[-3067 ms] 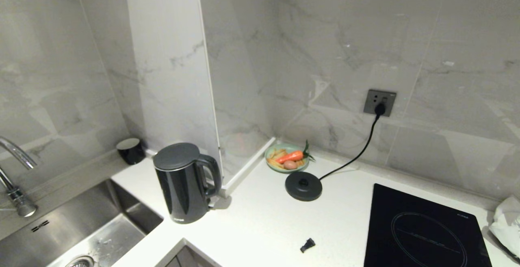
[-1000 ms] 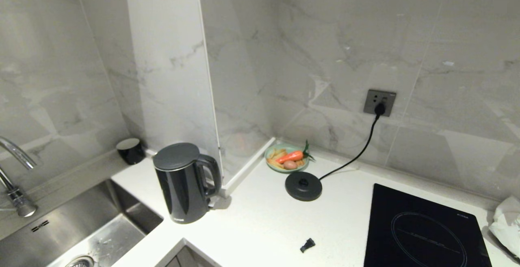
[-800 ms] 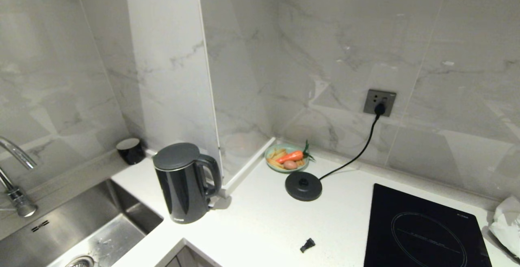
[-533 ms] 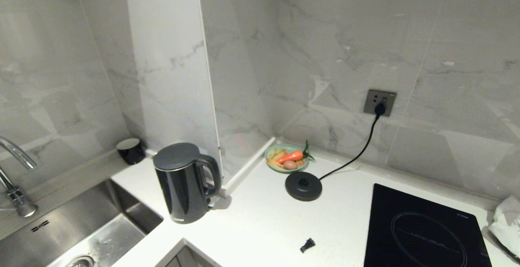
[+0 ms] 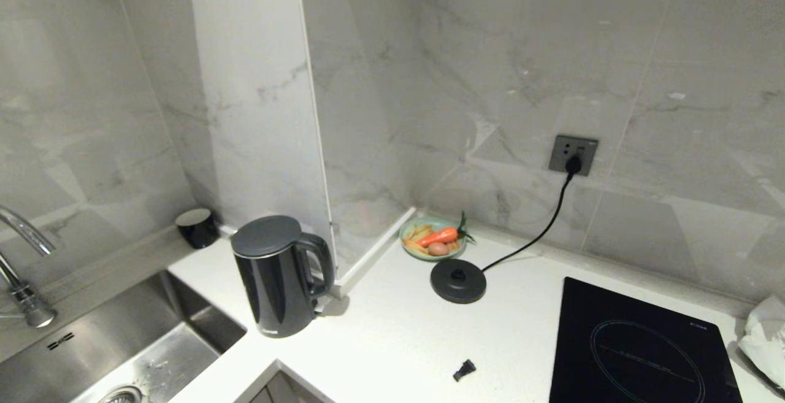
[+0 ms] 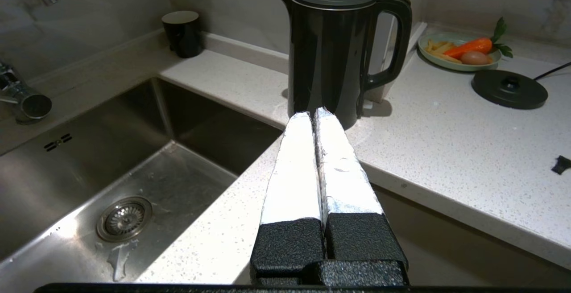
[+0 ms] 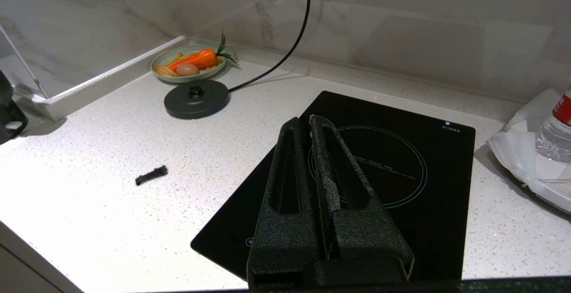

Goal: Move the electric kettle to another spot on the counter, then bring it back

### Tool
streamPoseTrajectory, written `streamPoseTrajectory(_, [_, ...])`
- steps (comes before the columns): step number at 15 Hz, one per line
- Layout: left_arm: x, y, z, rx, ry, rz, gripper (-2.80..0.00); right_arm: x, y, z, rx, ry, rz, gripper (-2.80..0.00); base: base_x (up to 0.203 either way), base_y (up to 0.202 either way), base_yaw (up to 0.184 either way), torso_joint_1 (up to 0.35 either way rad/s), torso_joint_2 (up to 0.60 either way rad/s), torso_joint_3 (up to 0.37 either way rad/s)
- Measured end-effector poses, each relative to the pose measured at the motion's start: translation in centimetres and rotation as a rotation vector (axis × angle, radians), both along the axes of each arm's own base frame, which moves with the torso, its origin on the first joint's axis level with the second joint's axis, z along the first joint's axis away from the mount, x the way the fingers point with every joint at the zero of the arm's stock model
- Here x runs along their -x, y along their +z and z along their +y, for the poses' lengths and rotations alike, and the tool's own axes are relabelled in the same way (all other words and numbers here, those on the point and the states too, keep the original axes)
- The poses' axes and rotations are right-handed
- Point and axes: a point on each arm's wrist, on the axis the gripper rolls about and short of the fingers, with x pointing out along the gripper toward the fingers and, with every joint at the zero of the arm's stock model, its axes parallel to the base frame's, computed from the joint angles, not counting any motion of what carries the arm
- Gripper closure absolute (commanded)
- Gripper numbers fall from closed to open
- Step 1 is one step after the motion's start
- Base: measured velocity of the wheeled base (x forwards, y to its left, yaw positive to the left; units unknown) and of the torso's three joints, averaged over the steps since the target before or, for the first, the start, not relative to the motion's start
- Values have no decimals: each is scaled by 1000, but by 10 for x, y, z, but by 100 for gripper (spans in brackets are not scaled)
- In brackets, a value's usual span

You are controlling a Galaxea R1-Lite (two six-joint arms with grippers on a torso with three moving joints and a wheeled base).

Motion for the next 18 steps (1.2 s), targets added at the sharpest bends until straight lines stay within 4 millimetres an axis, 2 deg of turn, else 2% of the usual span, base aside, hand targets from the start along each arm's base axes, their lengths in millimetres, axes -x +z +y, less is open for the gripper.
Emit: streamPoseTrajectory(18, [0, 0, 0, -1, 0, 0, 0, 0, 0, 0, 0, 0, 0, 0, 0, -1, 4, 0, 0, 0])
